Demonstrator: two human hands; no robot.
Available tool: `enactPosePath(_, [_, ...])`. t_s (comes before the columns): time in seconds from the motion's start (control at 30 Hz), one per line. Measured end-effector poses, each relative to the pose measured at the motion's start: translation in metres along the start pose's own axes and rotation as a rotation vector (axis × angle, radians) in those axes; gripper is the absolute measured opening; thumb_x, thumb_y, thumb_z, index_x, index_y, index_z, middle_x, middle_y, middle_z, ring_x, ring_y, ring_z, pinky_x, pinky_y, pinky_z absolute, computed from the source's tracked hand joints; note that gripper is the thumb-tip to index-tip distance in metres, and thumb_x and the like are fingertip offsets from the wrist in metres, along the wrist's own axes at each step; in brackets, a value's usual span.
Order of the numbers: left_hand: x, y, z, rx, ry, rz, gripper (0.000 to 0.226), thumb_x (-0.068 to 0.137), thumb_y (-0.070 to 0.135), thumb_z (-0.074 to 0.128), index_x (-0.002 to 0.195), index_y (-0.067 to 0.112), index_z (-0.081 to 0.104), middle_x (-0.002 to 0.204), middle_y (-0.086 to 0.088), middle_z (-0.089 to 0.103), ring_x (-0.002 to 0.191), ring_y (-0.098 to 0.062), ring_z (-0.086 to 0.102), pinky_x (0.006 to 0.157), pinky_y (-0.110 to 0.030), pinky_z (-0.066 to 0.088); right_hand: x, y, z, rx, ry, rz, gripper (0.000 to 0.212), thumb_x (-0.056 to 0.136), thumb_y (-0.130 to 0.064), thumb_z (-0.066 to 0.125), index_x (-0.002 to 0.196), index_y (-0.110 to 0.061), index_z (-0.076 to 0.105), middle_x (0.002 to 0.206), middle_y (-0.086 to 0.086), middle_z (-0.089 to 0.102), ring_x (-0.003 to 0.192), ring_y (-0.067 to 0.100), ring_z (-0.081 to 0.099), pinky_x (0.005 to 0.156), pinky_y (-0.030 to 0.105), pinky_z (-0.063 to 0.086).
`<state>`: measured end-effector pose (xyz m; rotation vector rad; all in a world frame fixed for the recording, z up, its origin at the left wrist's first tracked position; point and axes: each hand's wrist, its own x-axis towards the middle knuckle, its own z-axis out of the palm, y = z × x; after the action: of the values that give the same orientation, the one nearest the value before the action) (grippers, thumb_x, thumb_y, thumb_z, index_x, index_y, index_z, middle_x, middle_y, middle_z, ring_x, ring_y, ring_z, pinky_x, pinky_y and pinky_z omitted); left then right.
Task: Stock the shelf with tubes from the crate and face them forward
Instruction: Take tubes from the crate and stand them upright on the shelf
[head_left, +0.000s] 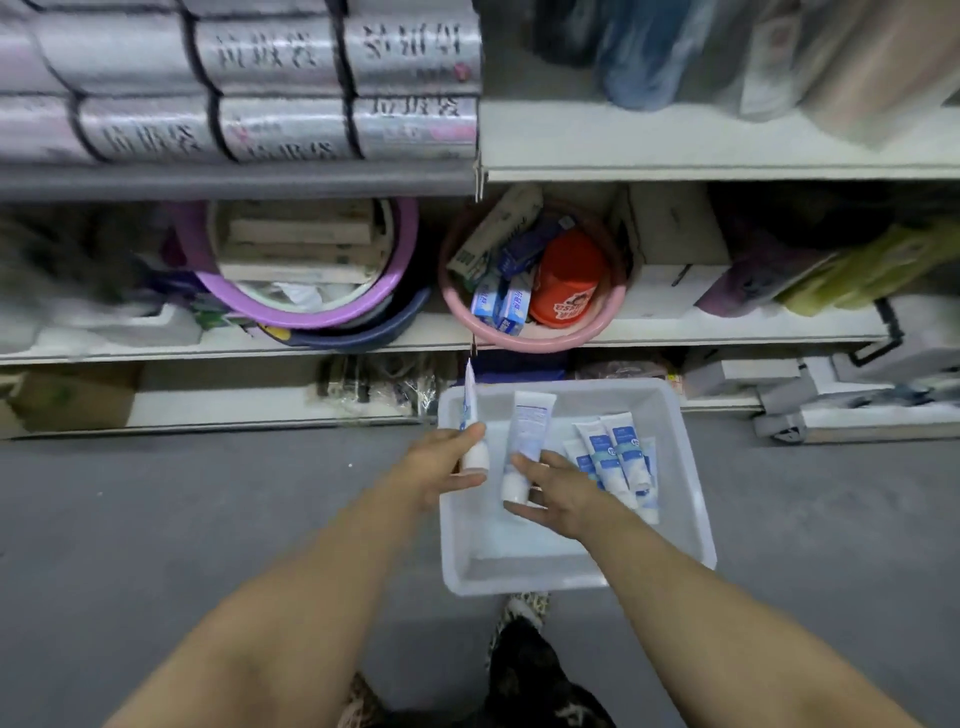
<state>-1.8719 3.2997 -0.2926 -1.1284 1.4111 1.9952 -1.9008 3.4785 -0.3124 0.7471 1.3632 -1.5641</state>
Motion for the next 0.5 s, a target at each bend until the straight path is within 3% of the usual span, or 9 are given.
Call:
enactPosePath(0.2, [-0.088, 0.047, -0.09, -0.123, -0.112, 0.189, 0.03, 0.093, 0.025, 0.063, 0.11, -0.001, 0.064, 0.095, -0.014, 0.07, 0.082, -0.023, 0.069, 0.071, -0.034, 0.061, -0.064, -0.016, 0.113, -0.04, -0.091, -0.246, 0.033, 0.09, -0.022, 0.071, 0.119, -0.013, 0.059, 0.116, 0.008, 0.068, 0.099, 0.026, 0.068, 0.076, 0.039, 0.06])
enactPosePath(0.3, [-0.129, 0.073, -0.142, -0.137, -0.089, 0.296, 0.027, 0.094, 0.021, 0.062, 0.108, -0.002, 0.063, 0.09, -0.014, 0.069, 0.081, -0.025, 0.068, 0.076, -0.039, 0.061, -0.092, -0.021, 0.177, -0.06, -0.133, -0.353, 0.033, 0.091, -0.022, 0.069, 0.122, -0.013, 0.059, 0.117, 0.008, 0.069, 0.101, 0.026, 0.068, 0.073, 0.039, 0.06])
enactPosePath(0.5, [-0.21, 0.119, -0.242, -0.16, -0.04, 0.498, 0.023, 0.092, 0.015, 0.065, 0.109, -0.001, 0.063, 0.096, -0.017, 0.069, 0.086, -0.027, 0.067, 0.071, -0.04, 0.061, -0.144, -0.025, 0.301, -0.08, -0.241, -0.519, 0.036, 0.091, -0.019, 0.068, 0.124, -0.012, 0.056, 0.123, 0.012, 0.066, 0.106, 0.029, 0.066, 0.067, 0.04, 0.059])
